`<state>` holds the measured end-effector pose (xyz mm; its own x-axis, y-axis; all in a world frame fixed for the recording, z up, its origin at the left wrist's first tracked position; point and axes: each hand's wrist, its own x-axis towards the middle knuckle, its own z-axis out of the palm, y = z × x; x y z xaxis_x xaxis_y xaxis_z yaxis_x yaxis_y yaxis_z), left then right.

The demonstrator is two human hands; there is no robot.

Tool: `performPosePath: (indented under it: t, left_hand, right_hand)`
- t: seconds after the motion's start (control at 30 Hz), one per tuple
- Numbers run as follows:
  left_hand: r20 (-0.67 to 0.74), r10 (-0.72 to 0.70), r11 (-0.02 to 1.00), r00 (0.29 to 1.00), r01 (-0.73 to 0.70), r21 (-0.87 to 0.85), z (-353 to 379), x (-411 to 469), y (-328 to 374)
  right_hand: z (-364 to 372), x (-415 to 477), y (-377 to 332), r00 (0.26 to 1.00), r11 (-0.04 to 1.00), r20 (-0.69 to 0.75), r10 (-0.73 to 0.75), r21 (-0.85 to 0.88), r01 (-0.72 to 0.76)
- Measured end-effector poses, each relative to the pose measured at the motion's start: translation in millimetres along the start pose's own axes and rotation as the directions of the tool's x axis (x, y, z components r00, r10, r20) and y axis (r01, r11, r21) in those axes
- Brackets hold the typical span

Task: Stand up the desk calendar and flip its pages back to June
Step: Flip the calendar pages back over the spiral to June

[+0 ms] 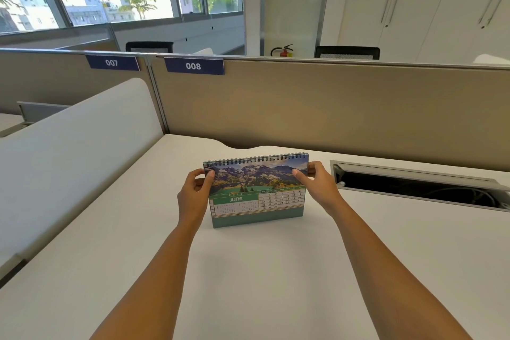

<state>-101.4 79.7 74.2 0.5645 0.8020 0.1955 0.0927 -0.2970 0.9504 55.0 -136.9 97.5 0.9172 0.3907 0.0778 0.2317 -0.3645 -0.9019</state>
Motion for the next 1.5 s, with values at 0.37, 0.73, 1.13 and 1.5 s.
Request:
performPosePath:
  t: [0.37,0.73,1.13,1.5]
  left_hand:
    - [-0.052,0.018,1.0,0.998,-0.018,0.01,-2,-5,-5]
    - [-0.182,0.087,0.996,0.979,-0.083,0.029,-1,-14,7]
    - [-0.192,0.182,0.982,0.964,-0.167,0.089,-3,-11,28]
    - [-0.088,0.242,0.944,0.966,-0.213,0.252,-3,-19,36]
  right_hand:
    - [2,-2,4,0.999,0.999,-0.005,0.033,0.003,-0.033]
    - [-6,-3,2,0.999,1.0,-0.039,0.001,0.02,-0.001]
    - [-20,-6,-19,0.998,0.998,-0.035,-0.053,0.034,0.054]
    - [-29,-16,-28,0.994,0.978,0.068,-0.083,-0.184,0.094]
